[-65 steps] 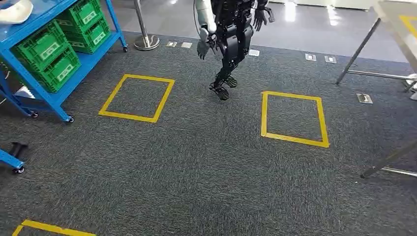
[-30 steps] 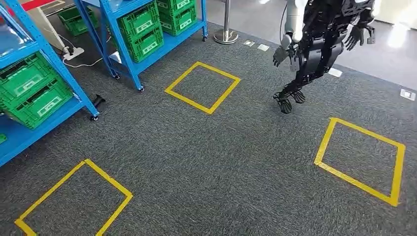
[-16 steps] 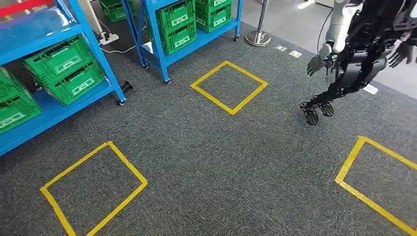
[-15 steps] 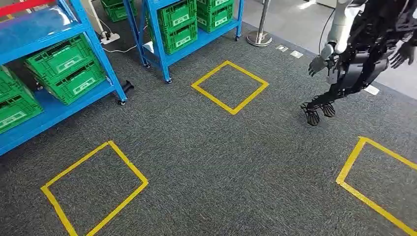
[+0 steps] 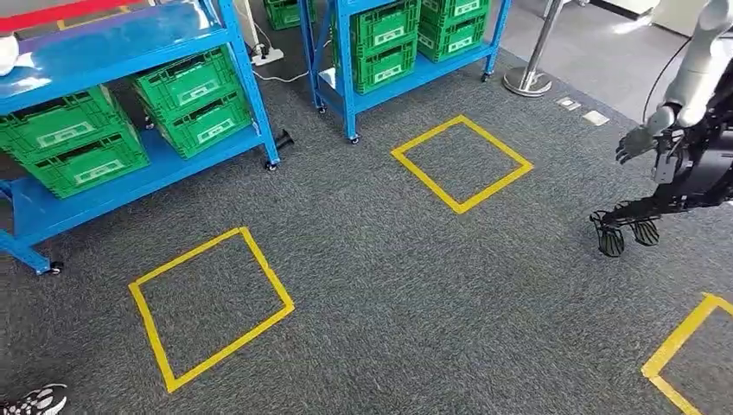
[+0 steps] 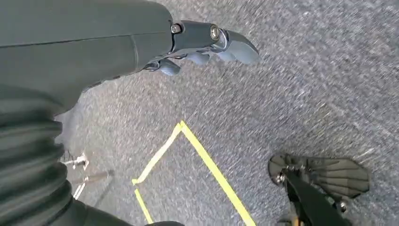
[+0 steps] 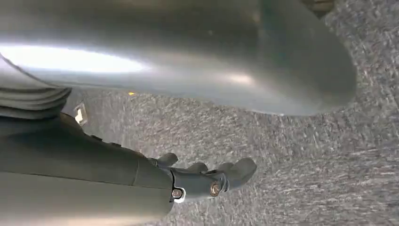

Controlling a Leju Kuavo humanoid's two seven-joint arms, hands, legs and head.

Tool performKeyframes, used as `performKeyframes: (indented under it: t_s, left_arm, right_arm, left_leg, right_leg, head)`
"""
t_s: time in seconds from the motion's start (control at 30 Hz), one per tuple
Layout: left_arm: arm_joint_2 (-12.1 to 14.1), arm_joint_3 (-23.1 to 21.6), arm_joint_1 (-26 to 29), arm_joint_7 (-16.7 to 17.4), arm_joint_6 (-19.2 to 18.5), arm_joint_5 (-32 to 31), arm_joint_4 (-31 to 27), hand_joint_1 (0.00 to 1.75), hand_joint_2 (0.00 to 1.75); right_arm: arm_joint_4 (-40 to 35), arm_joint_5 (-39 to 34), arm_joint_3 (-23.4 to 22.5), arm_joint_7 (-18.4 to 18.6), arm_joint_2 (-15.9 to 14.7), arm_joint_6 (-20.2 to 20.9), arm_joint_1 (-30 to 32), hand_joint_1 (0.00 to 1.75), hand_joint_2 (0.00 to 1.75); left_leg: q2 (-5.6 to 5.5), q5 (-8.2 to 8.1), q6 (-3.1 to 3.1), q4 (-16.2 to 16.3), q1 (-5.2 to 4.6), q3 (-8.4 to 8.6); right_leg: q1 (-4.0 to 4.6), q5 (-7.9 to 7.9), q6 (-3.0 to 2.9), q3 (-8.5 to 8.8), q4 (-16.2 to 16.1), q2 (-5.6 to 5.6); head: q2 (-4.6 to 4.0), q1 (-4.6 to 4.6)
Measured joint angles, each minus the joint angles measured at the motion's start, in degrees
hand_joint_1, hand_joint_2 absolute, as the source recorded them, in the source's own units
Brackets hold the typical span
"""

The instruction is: Take the parts from the cabinet and place them on the table.

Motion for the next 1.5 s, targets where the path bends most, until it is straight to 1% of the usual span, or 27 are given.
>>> performKeyframes:
  t_s: [0.07, 0.13, 0.2, 0.23, 0.3, 0.33, 0.37, 0.5, 0.53, 0.57, 0.6, 0.67, 0.7, 0.77, 0.83, 0.87, 1.0, 1.03, 1.1, 1.17, 1.2, 1.23, 1.3, 1.33, 1.37, 1.4, 1.5]
  left_arm:
    - [-0.02, 0.0, 0.02, 0.13, -0.04, -0.07, 0.04, 0.0, 1.75]
    - [-0.07, -0.02, -0.33, 0.15, -0.24, -0.09, 0.04, 0.0, 1.75]
    - [-0.07, -0.02, -0.22, 0.2, -0.24, -0.09, 0.02, 0.0, 1.75]
    - [-0.04, -0.02, -0.01, 0.22, -0.24, -0.09, 0.02, 0.0, 1.75]
    - [0.02, -0.02, 0.06, 0.22, -0.24, -0.09, 0.02, 0.0, 1.75]
    - [0.04, -0.02, -0.04, 0.22, -0.24, -0.09, 0.0, 0.0, 1.75]
    - [0.04, -0.02, -0.22, 0.22, -0.26, -0.11, 0.02, 0.0, 1.75]
    - [0.02, -0.02, -0.04, 0.42, -0.35, -0.26, 0.02, 0.0, 1.75]
    - [-0.02, -0.02, 0.02, 0.46, -0.37, -0.26, 0.02, 0.0, 1.75]
    - [0.0, -0.02, -0.02, 0.55, -0.39, -0.28, 0.02, 0.0, 1.75]
    - [0.02, -0.02, -0.12, 0.55, -0.39, -0.28, 0.0, 0.0, 1.75]
    - [0.02, -0.02, -0.3, 0.55, -0.42, -0.33, 0.02, 0.0, 1.75]
    - [0.02, -0.02, -0.25, 0.55, -0.44, -0.33, 0.02, 0.0, 1.75]
    - [0.02, -0.02, 0.02, 0.55, -0.48, -0.39, 0.02, 0.0, 1.75]
    - [0.0, -0.02, -0.01, 0.55, -0.5, -0.46, 0.02, 0.0, 1.75]
    - [0.0, -0.02, -0.06, 0.55, -0.5, -0.5, 0.02, 0.0, 1.75]
    - [0.22, -0.02, 0.16, 0.57, -0.68, -1.0, 0.0, 0.0, 1.75]
    - [0.55, -0.02, 0.21, 0.57, -0.68, -1.03, 0.0, 0.0, 1.75]
    - [0.39, -0.04, 0.03, 0.61, -0.83, -1.11, 0.04, 0.0, 1.75]
    - [0.44, -0.04, -0.17, 0.57, -0.83, -1.18, 0.02, 0.0, 1.75]
    - [0.44, -0.07, -0.13, 0.55, -0.83, -1.2, 0.02, 0.0, 1.75]
    - [0.46, -0.07, 0.07, 0.55, -0.83, -1.2, 0.02, 0.0, 1.75]
    - [0.57, -0.07, 0.2, 0.48, -0.83, -1.27, 0.02, 0.0, 1.75]
    - [0.68, -0.07, 0.11, 0.37, -0.83, -1.27, 0.02, 0.0, 1.75]
    - [0.7, -0.07, -0.02, 0.37, -0.83, -1.29, 0.02, 0.0, 1.75]
    - [0.7, -0.07, -0.16, 0.35, -0.85, -1.29, 0.0, 0.0, 1.75]
    - [0.72, -0.07, -0.02, 0.39, -0.96, -1.29, 0.02, 0.0, 1.75]
  right_arm:
    - [0.0, 0.04, -0.28, -0.18, 0.02, -0.13, -0.06, 0.0, 0.0]
    - [0.0, 0.07, -0.63, -0.13, 0.02, -0.11, 0.39, 0.0, 0.0]
    - [0.0, 0.07, -0.74, -0.13, 0.0, -0.13, 0.42, 0.0, 0.0]
    - [0.0, 0.07, -0.76, -0.15, 0.02, -0.11, 0.34, 0.0, 0.0]
    - [0.0, 0.15, -0.76, -0.13, 0.02, -0.09, 0.26, 0.0, 0.0]
    - [0.0, 0.26, -0.76, -0.02, 0.02, -0.09, 0.25, 0.0, 0.0]
    - [0.0, 0.39, -0.79, 0.04, 0.02, -0.09, 0.26, 0.0, 0.0]
    - [-0.02, 0.92, -0.81, 0.55, 0.02, -0.13, -0.12, 0.0, 0.0]
    - [-0.02, 0.98, -0.81, 0.57, 0.0, -0.13, -0.19, 0.0, 0.0]
    - [-0.02, 1.07, -0.81, 0.52, 0.02, -0.13, -0.16, 0.0, 0.0]
    - [-0.02, 1.09, -0.83, 0.61, 0.02, -0.15, -0.01, 0.0, 0.0]
    - [0.0, 1.07, -0.98, 0.72, -0.15, -0.15, 0.36, 0.0, 0.0]
    - [0.0, 1.07, -1.05, 0.72, -0.15, -0.15, 0.51, 0.0, 0.0]
    - [0.0, 1.09, -1.09, 0.79, -0.15, -0.11, 0.54, 0.0, 0.0]
    - [0.0, 1.27, -1.11, 0.79, -0.18, -0.15, 0.51, 0.0, 0.0]
    - [0.0, 1.33, -1.14, 0.83, -0.2, -0.15, 0.51, 0.0, 0.0]
    - [0.0, 1.55, -1.14, 1.03, -0.18, -0.11, 0.17, 0.0, 0.0]
    - [0.0, 1.62, -1.14, 1.03, -0.07, -0.11, 0.08, 0.0, 0.0]
    - [0.0, 1.81, -1.14, 1.03, -0.11, -0.15, 0.18, 0.0, 0.0]
    - [0.0, 1.86, -1.16, 1.03, -0.11, -0.15, 0.59, 0.0, 0.0]
    - [0.0, 1.86, -1.16, 1.03, -0.11, -0.15, 0.63, 0.0, 0.0]
    - [0.0, 1.88, -1.18, 1.03, -0.11, -0.15, 0.6, 0.0, 0.0]
    - [0.0, 2.01, -1.18, 0.99, -0.09, -0.37, 0.48, 0.0, 0.0]
    - [0.0, 2.07, -1.2, 0.94, -0.07, -0.63, 0.47, 0.0, 0.0]
    - [0.0, 2.12, -1.22, 0.92, -0.09, -0.87, 0.48, 0.0, 0.0]
    - [0.0, 2.12, -1.27, 0.92, -0.09, -0.96, 0.46, 0.0, 0.0]
    - [0.0, 2.32, -1.38, 0.94, -0.09, -0.96, 0.02, 0.0, 0.0]
  left_leg:
    - [6.28, -2.45, -0.18, 3.39, -0.2, -1.4]
    - [7.76, -7.32, -0.61, 12.66, 0.01, -5.72]
    - [7.86, -8.41, -0.84, 17.57, 0.11, -7.87]
    - [7.96, -7.03, -0.82, 16.09, 0.1, -6.93]
    - [8.93, -2.4, -0.47, 7.0, 0.07, -1.98]
    - [11.41, -0.61, -0.05, 1.84, -0.13, 0.91]
    - [13.82, -1.56, 0.58, 0.15, -0.74, 1.52]
    - [10.96, -0.98, 1.61, -0.11, -0.78, 0.95]
    - [10.24, -0.61, 1.97, -0.51, -0.25, 1.56]
    - [9.66, -0.41, 2.24, -0.64, -0.14, 1.47]
    - [9.1, -0.27, 2.47, -0.64, -0.14, 1.29]
    - [7.46, -0.18, 2.61, -0.62, -0.16, 1.12]
    - [6.62, -0.17, 2.6, -0.52, -0.16, 1.09]
    - [5.01, -0.22, 2.51, -0.21, -0.13, 1.1]
    - [3.6, -0.31, 2.12, 0.08, -0.04, 1.09]
    - [3.01, -0.32, 1.75, 0.21, -0.1, 0.91]
    - [0.76, 0.38, -0.15, -0.47, -0.04, 0.06]
    - [0.94, 0.21, -0.34, -0.23, -0.01, 0.07]
    - [6.06, -3.42, -0.63, 4.82, -0.21, -2.28]
    - [7.58, -7.6, -0.96, 13.55, -0.09, -6.29]
    - [7.76, -8.51, -1.06, 16.95, -0.06, -7.84]
    - [7.84, -7.71, -1.06, 16.8, -0.04, -7.65]
    - [8.42, -3.59, -0.83, 9.8, -0.06, -3.87]
    - [9.79, -1.28, -0.59, 4.31, -0.12, -0.87]
    - [12.95, -0.82, -0.08, -0.01, -0.35, 1.3]
    - [13.64, -0.79, 0.33, -0.24, -0.42, 1.32]
    - [11.53, -0.65, 1.08, -0.06, -0.8, 0.75]
  right_leg:
    - [0.11, 0.12, -0.94, 0.07, -0.32, -1.26]
    - [0.37, -0.04, -1.18, 0.07, -0.29, -3.21]
    - [0.5, -0.11, -1.26, 0.06, -0.27, -4.84]
    - [0.51, -0.17, -1.2, 0.13, -0.25, -5.5]
    - [0.53, -0.36, -0.93, 0.47, -0.23, -6.88]
    - [0.59, -0.54, -0.67, 0.76, -0.2, -7.49]
    - [1.03, -0.85, -0.25, 0.88, -0.01, -8.12]
    - [0.88, -0.96, 1.09, 1.62, -0.37, -10.28]
    - [0.53, -1.47, 1.63, 1.72, 0.22, -8.87]
    - [0.47, -3.02, 1.88, 0.85, 2.22, -5.62]
    - [0.45, -5.28, 1.98, -0.94, 6.01, -3.86]
    - [0.5, -8.84, 2.18, -5.22, 14.73, -2.62]
    - [0.51, -9.01, 2.18, -6.52, 16.87, -2.53]
    - [0.4, -5.11, 2.03, -5.2, 12.82, -2.39]
    - [0.26, -0.07, 1.77, -0.88, 3.23, -0.78]
    - [0.03, -0.7, 1.43, 0.25, 0.74, 2.35]
    - [0.41, -0.26, 0.06, 0.23, -0.02, 0.27]
    - [-0.02, 0.09, -0.46, 0.24, -0.46, -0.59]
    - [0.15, 0.14, -1.19, 0.21, -0.56, -1.8]
    - [0.49, 0.03, -1.36, 0.23, -0.55, -3.52]
    - [0.59, -0.02, -1.42, 0.2, -0.5, -4.43]
    - [0.63, -0.05, -1.43, 0.26, -0.5, -5.11]
    - [0.66, -0.24, -1.29, 0.45, -0.43, -6.38]
    - [0.67, -0.39, -1.13, 0.68, -0.4, -7.03]
    - [0.86, -0.58, -0.84, 0.98, -0.34, -7.66]
    - [1.27, -0.87, -0.47, 1.04, -0.17, -8.11]
    - [1.01, -0.74, 0.5, 1.54, -0.57, -9.57]
  head:
    - [0.0, -0.7]
    - [0.0, -1.0]
    - [0.0, -1.03]
    - [0.0, -1.03]
    - [0.0, -1.05]
    - [0.0, -1.05]
    - [0.0, -1.09]
    - [0.0, -0.9]
    - [0.0, -0.83]
    - [0.0, -0.59]
    - [0.0, -0.37]
    - [0.0, -0.2]
    - [0.0, -0.15]
    - [0.0, -0.13]
    - [0.0, -0.09]
    - [0.0, 0.0]
    - [0.0, -0.06]
    - [0.0, -0.02]
    - [0.0, -0.89]
    - [0.0, -0.92]
    - [0.0, -0.94]
    - [0.0, -0.94]
    - [0.0, -0.96]
    - [0.0, -0.96]
    - [0.0, -0.98]
    - [0.0, -0.92]
    - [0.0, -0.76]
